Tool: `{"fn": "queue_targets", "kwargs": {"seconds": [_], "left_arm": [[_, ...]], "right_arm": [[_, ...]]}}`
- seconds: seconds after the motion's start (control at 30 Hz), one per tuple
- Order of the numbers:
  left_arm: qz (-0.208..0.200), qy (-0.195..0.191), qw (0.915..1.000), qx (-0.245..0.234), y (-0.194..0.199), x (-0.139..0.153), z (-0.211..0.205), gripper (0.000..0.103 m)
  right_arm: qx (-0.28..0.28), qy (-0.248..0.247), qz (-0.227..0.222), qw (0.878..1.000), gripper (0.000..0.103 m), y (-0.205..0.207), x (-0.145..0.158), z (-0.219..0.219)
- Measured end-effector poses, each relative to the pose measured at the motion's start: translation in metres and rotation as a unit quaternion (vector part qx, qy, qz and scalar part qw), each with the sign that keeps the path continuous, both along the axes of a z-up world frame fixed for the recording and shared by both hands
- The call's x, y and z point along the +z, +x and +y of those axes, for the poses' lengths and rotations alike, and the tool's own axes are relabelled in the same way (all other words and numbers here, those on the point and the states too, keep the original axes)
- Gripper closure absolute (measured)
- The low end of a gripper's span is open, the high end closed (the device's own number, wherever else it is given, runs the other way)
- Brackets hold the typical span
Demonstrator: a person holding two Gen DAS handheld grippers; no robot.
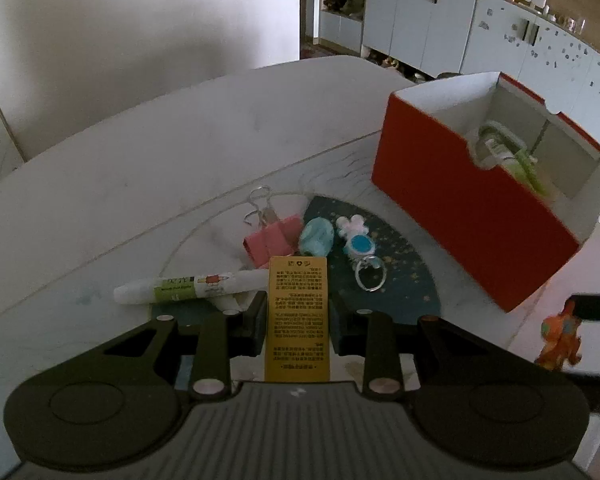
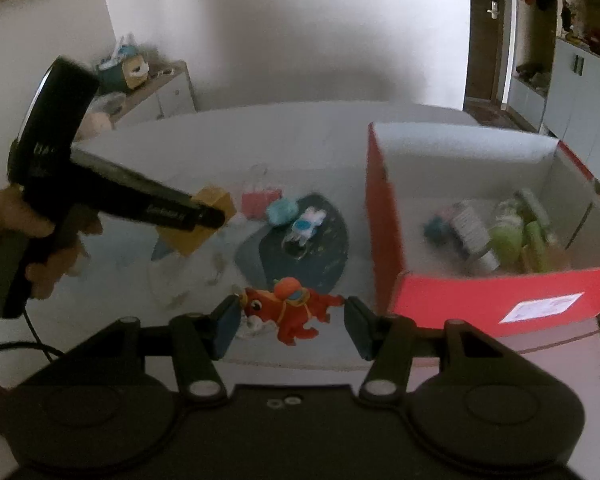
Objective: Organize rigid objects
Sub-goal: 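Carry the yellow box and fish keychain into the red box and release both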
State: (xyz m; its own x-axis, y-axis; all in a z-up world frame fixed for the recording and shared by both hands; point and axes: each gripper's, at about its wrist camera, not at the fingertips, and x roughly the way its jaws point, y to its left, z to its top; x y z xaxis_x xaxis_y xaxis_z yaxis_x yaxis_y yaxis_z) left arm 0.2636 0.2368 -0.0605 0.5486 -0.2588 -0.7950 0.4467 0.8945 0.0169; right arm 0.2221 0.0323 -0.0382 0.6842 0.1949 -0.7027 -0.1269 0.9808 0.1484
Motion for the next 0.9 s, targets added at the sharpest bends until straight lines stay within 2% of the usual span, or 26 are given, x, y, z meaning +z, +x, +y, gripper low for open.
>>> {"fn": "queue_targets", "kwargs": {"seconds": [0.17,0.43,0.67,0.9], "left_arm": [[-0.018,0.01,0.9998,0.001,-0.009,0.018,-0.014,0.073],[-0.016,-0.002,0.9999,0.001,-0.012,0.04,-0.047,0.073],[-0.033,-0.004,0.9994,-0.01,-0.014,0.058,-0.085,0.073],[-0.028,-0.008,0.9995,-0.012,-0.005,0.063,-0.126,0.073]], "right_arm": [[-0.009,0.014,-0.017,1.0,0.047,0.003,0.021,-0.027],[-0.029,0.013,-0.043,0.999,0.047,0.019,0.045,-0.081],[-0.038,0.002,-0.052,0.998,0.047,0.032,0.041,-0.123],[-0.042,-0.011,-0.041,0.998,0.047,0.041,0.027,-0.159]]}}
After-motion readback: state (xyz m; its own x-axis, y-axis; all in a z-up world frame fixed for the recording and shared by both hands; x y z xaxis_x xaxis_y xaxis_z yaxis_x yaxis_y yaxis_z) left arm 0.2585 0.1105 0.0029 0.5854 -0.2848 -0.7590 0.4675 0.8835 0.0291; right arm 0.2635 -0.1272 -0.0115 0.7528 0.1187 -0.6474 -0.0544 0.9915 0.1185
